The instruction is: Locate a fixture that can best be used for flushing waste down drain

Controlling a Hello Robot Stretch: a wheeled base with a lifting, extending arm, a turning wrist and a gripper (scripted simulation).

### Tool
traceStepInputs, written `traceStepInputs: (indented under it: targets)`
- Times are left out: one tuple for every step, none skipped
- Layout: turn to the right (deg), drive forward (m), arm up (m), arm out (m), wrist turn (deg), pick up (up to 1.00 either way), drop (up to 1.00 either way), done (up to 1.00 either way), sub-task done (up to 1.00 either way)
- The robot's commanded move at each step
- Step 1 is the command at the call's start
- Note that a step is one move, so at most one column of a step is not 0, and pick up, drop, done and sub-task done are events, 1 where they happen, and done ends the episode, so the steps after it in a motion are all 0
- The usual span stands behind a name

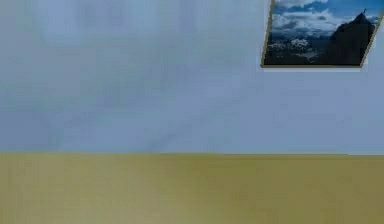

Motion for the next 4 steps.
traceStepInputs:
  targets:
    - [45.0,0.0,0.0,0.0,0.0,0.0,0.0,0.0,0.0]
    - [0.0,0.05,0.0,0.0,0.0,0.0,0.0,0.0,0.0]
    - [-45.0,0.0,0.0,0.0,0.0,0.0,0.0,0.0,0.0]
    - [-39.0,0.0,0.0,0.0,0.0,0.0,0.0,0.0,0.0]
